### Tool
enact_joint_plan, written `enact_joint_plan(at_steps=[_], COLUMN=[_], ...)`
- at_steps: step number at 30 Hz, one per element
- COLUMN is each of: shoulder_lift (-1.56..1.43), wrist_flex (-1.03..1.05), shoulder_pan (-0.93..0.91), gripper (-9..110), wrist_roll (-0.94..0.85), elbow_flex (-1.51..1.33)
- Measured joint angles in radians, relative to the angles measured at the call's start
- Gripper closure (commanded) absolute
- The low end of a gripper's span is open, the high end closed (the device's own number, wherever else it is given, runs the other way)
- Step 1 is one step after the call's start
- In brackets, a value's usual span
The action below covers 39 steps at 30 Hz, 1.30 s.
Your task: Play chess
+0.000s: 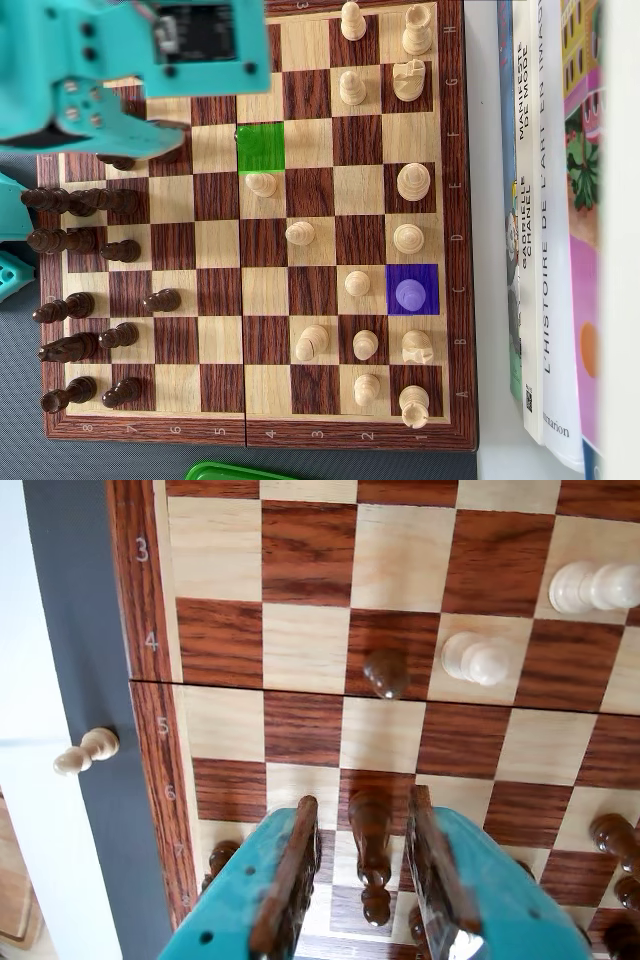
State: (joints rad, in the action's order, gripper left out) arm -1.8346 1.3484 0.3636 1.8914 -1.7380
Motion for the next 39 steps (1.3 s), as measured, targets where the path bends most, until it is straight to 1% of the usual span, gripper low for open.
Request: enact_joint_plan(at_steps=[21,39], shoulder_lift=[0.281,0.379], wrist_flex=[0.000,0.000], shoulder_pan=[-0.046,-0.069], gripper=[87,87], wrist_roll=[0.000,0.000], elbow_flex=[0.138,0.192])
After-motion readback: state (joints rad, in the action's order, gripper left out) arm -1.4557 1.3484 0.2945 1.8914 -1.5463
